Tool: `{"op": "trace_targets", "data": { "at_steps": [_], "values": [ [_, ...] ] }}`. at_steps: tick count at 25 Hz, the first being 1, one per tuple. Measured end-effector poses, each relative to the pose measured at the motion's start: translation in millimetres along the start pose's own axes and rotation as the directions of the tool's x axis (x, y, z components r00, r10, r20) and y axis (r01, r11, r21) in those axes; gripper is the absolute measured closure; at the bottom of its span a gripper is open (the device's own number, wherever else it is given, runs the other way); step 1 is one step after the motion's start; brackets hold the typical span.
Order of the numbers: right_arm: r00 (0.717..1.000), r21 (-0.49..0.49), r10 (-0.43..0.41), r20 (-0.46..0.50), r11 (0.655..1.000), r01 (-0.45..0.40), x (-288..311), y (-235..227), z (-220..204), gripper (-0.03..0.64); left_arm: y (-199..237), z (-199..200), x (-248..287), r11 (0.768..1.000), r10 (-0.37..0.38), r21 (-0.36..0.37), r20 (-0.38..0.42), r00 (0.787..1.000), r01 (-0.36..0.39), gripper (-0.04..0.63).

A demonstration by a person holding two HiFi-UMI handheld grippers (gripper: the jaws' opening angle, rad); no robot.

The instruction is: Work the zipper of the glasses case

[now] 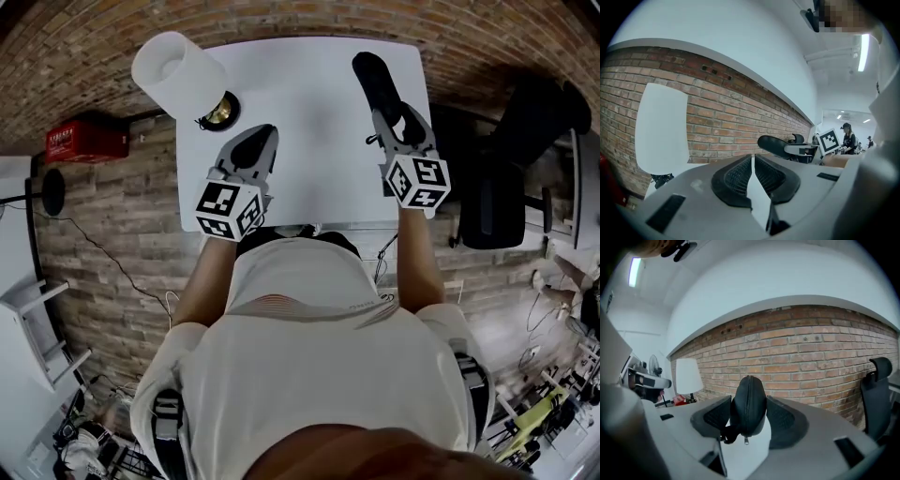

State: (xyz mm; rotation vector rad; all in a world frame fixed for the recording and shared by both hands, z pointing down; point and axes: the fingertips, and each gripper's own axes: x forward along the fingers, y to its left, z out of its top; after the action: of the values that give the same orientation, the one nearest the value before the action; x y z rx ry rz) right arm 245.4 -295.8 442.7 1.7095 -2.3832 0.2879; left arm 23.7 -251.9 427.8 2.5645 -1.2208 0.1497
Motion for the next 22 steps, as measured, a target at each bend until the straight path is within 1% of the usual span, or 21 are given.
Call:
{"op": "trace_targets", "data": {
  "at_steps": [4, 6, 8, 10, 12, 14, 15, 16, 17, 18, 20, 21, 22],
  "values": [
    [0.998, 0.004, 0.020, 0.062, 1.000, -0.020, -23, 1, 22, 0.331, -9, 8, -6, 1.000, 0.007, 0.020, 0.031, 1.000, -0.007, 0.566],
    [0.996, 0.022, 0.041, 0.080, 0.999, -0.043, -31, 2, 29, 0.331, -14, 14, -8, 1.000, -0.012, 0.010, 0.048, 0.999, 0.012, 0.566],
    [0.991, 0.062, 0.079, 0.107, 0.994, -0.086, -37, 6, 37, 0.331, -18, 20, -8, 0.999, -0.046, -0.018, 0.061, 0.997, 0.047, 0.565],
    [0.978, 0.140, 0.136, 0.160, 0.977, -0.159, -44, 11, 46, 0.331, -21, 24, -6, 0.996, -0.076, -0.042, 0.058, 0.995, 0.079, 0.565],
    [0.958, 0.221, 0.188, 0.217, 0.946, -0.236, -50, 15, 52, 0.331, -26, 28, -5, 0.991, -0.116, -0.054, 0.057, 0.992, 0.119, 0.565],
    [0.938, 0.278, 0.229, 0.262, 0.913, -0.300, -54, 18, 58, 0.331, -32, 35, -4, 0.980, -0.173, -0.083, 0.072, 0.982, 0.179, 0.565],
    [0.925, 0.300, 0.249, 0.286, 0.894, -0.333, -56, 20, 62, 0.331, -37, 38, -4, 0.969, -0.215, -0.108, 0.085, 0.973, 0.224, 0.563],
    [0.911, 0.320, 0.268, 0.312, 0.874, -0.367, -58, 23, 66, 0.331, -42, 42, -5, 0.950, -0.268, -0.139, 0.099, 0.958, 0.280, 0.530],
    [0.896, 0.338, 0.287, 0.338, 0.852, -0.400, -61, 26, 70, 0.331, -49, 44, -6, 0.923, -0.326, -0.174, 0.113, 0.938, 0.342, 0.446],
    [0.882, 0.355, 0.304, 0.360, 0.830, -0.431, -63, 30, 73, 0.331, -55, 47, -8, 0.892, -0.380, -0.210, 0.130, 0.916, 0.400, 0.387],
    [0.857, 0.375, 0.336, 0.390, 0.792, -0.481, -67, 38, 79, 0.331, -65, 54, -11, 0.833, -0.456, -0.267, 0.164, 0.875, 0.485, 0.350],
    [0.847, 0.380, 0.354, 0.397, 0.777, -0.502, -69, 42, 81, 0.331, -70, 57, -11, 0.810, -0.483, -0.282, 0.177, 0.858, 0.514, 0.336],
    [0.837, 0.380, 0.373, 0.401, 0.763, -0.523, -71, 47, 84, 0.331, -74, 60, -11, 0.791, -0.506, -0.290, 0.185, 0.843, 0.538, 0.327]
  ]
}}
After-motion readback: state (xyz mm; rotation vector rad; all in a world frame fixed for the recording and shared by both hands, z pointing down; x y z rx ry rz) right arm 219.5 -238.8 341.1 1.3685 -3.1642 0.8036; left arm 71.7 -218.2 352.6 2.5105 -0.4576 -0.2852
